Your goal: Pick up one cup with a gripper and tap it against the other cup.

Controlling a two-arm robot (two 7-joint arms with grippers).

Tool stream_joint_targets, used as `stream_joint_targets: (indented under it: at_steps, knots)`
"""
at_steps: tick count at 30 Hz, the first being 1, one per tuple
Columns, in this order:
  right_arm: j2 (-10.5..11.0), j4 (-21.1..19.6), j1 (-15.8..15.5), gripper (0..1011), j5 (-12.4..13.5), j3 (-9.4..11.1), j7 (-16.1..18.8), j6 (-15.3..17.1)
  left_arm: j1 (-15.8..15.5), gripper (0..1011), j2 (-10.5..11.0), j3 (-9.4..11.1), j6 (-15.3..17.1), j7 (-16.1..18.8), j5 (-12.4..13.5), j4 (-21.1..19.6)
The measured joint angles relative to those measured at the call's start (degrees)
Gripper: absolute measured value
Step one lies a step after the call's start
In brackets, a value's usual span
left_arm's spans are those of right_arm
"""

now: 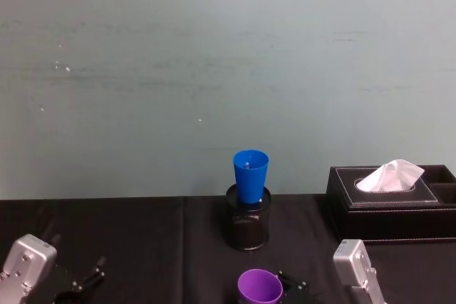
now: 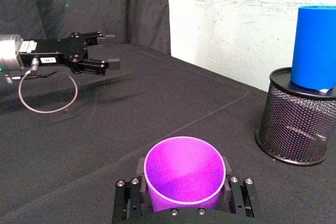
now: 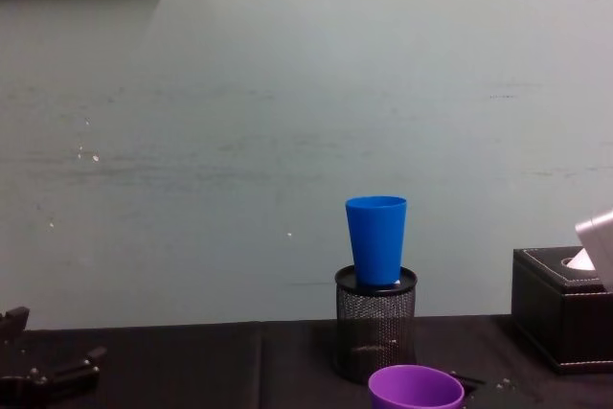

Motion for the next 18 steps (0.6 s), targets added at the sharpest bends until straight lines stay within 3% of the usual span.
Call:
stream_joint_targets:
  at_steps: [18]
  knots:
    - [0.0, 0.0, 0.0, 734, 0.02, 0.0, 0.0, 0.0, 0.0, 1000, 0.0, 0.0, 0.0, 0.0, 0.0, 0.0]
